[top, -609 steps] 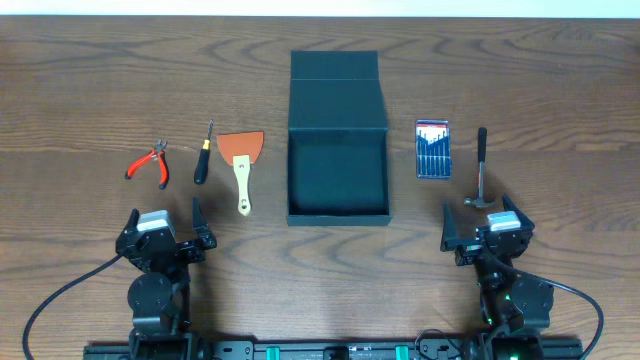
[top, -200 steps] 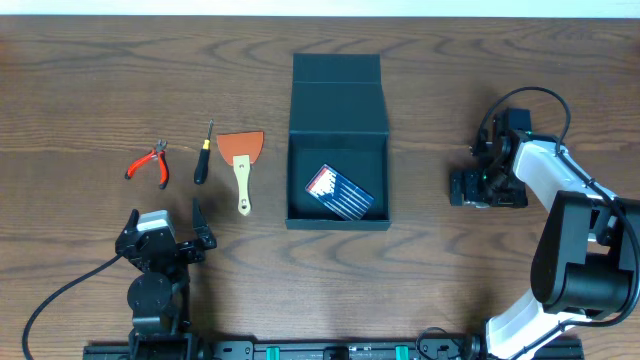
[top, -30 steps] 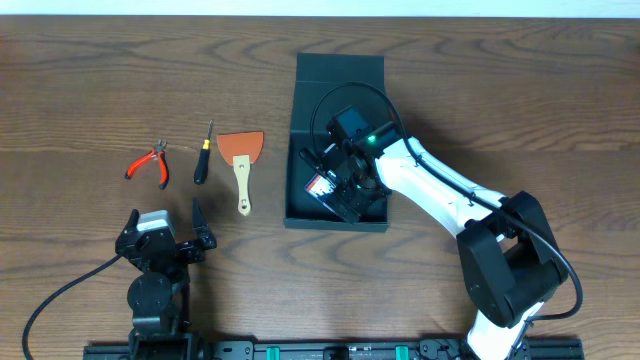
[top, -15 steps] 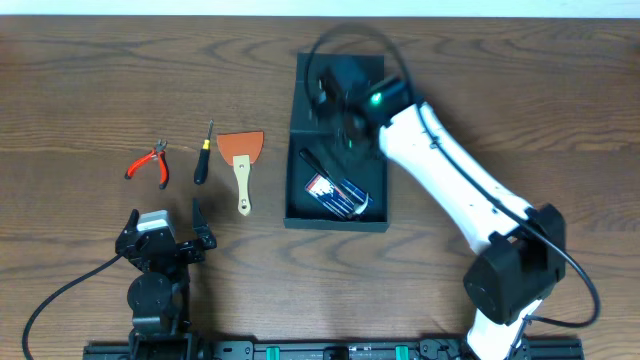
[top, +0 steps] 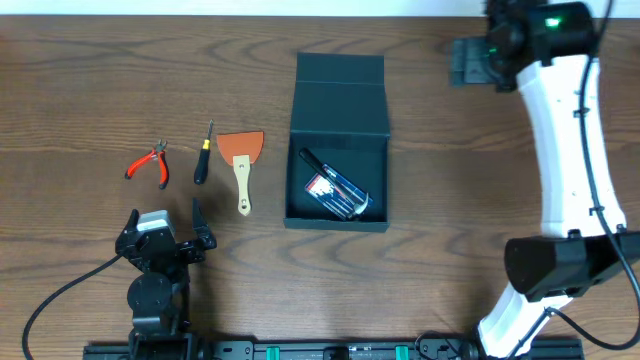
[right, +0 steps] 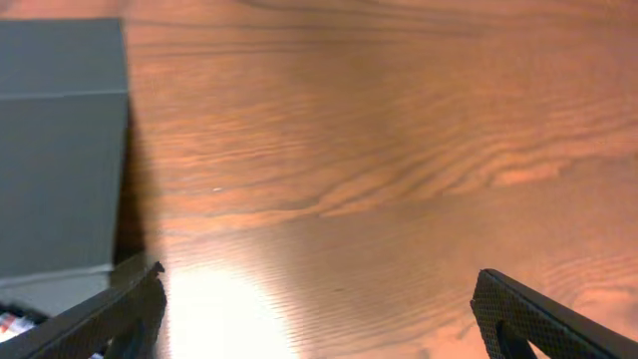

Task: Pack container
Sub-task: 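Reach the left gripper to the black-and-yellow screwdriver and grasp it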

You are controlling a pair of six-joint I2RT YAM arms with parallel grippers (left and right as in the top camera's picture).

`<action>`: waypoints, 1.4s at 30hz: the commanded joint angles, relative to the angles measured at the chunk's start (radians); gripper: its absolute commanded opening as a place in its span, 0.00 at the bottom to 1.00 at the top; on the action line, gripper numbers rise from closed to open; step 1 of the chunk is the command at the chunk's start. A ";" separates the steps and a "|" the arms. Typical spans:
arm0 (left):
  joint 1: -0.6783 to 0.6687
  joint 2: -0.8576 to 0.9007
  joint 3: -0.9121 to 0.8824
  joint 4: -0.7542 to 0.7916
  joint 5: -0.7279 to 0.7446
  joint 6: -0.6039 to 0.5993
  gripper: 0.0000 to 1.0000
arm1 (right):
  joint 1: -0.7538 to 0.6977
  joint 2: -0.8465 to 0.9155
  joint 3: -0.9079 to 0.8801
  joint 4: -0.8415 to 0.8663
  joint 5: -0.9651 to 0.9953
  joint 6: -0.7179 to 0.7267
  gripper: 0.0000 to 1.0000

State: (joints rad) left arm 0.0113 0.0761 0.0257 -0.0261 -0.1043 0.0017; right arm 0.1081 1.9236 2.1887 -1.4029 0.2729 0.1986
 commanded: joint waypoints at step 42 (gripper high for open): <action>0.003 0.914 0.829 -0.499 0.007 0.227 0.98 | -0.035 -0.006 0.014 -0.004 -0.038 0.026 0.99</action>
State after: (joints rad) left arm 0.0113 0.8284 0.7334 -0.4675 -0.1040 0.1940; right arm 0.0761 1.9236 2.1891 -1.4063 0.2352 0.2058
